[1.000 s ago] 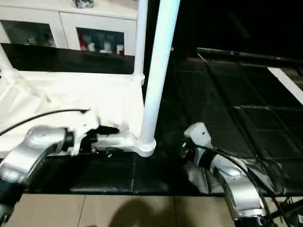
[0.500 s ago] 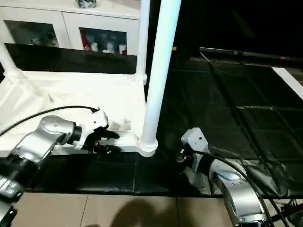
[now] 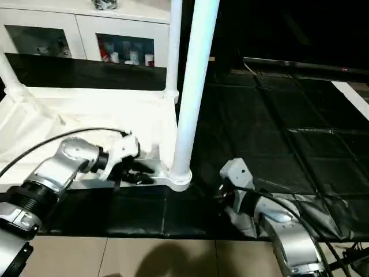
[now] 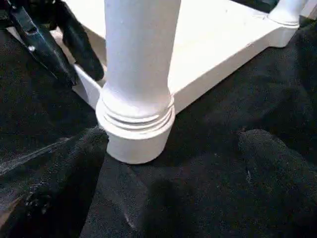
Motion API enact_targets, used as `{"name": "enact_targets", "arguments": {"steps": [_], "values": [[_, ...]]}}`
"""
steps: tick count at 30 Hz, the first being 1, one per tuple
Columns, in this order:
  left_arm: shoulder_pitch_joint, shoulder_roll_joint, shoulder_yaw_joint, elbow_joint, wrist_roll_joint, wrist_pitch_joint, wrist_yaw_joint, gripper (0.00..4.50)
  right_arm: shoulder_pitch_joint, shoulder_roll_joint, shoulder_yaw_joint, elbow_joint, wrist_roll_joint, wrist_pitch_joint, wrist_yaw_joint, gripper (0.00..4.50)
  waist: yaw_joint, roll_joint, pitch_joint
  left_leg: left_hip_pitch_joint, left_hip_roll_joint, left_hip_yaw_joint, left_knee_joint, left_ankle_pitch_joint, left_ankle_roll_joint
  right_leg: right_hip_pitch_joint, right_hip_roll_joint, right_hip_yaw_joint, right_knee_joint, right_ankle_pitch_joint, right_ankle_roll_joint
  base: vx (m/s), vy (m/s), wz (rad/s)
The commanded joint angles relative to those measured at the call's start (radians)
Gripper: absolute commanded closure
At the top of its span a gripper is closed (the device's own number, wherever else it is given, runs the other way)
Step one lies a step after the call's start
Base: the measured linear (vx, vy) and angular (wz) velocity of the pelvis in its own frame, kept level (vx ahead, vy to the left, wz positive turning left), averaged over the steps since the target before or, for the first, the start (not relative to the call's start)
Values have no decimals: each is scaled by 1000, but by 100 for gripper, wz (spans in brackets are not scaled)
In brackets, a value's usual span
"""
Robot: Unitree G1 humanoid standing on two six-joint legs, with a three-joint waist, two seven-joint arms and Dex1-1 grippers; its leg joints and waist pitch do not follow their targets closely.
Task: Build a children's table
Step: Rotate leg to tighten
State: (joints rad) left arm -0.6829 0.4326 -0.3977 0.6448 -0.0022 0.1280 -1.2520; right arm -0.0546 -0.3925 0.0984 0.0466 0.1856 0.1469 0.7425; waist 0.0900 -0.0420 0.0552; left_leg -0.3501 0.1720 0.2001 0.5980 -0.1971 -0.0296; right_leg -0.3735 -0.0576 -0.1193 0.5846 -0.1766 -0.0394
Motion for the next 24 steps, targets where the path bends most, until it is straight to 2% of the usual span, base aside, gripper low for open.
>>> {"name": "enact_targets", "arguments": {"steps": [1,4,5,10,11,12,17,22,24], "values": [[-27,4,-14,14,28,-13,2,368,1,-7,4,-14,-7,-6,2,0,3,13,-60,16,88,-48,-79,-228,1,39,-131,82,-76,-285,-158,0,0,0],[-35,4,-18,41,48,-24,7,373,1,-8,6,-14,-8,-7,4,0,3,12,-58,16,84,-48,-78,-236,3,39,-131,81,-81,-315,-149,0,0,0],[-37,3,-15,47,49,-24,7,402,1,-8,8,-14,-9,-9,3,0,3,12,-57,16,85,-48,-78,-240,2,39,-132,81,-83,-329,-146,0,0,0],[-38,-3,-1,43,29,-27,-12,428,-1,-7,12,-11,-10,-13,5,0,3,12,-57,18,87,-49,-79,-247,0,37,-133,81,-84,-343,-143,0,0,0],[-37,-4,3,38,21,-23,-20,428,-2,-7,12,-11,-10,-13,6,0,3,11,-58,17,87,-49,-79,-244,0,37,-132,81,-83,-335,-144,0,0,0],[-35,-4,2,35,20,-24,-27,448,-2,-7,12,-10,-10,-14,6,0,3,8,-57,17,87,-48,-79,-243,1,37,-132,81,-83,-334,-145,0,0,0],[-24,-9,7,39,9,-57,-51,450,-8,-5,14,-3,-8,-19,8,0,4,10,-60,15,89,-48,-79,-219,6,38,-132,82,-74,-274,-163,0,0,0],[-7,-9,15,21,-11,-58,-82,450,-16,2,10,6,16,-9,27,0,4,5,-58,14,86,-46,-78,-218,12,39,-133,82,-78,-303,-156,0,0,0],[-4,-8,16,19,-11,-60,-84,450,-19,2,10,6,19,-6,29,0,4,7,-57,14,87,-47,-79,-221,12,38,-133,82,-79,-313,-152,0,0,0]]}}
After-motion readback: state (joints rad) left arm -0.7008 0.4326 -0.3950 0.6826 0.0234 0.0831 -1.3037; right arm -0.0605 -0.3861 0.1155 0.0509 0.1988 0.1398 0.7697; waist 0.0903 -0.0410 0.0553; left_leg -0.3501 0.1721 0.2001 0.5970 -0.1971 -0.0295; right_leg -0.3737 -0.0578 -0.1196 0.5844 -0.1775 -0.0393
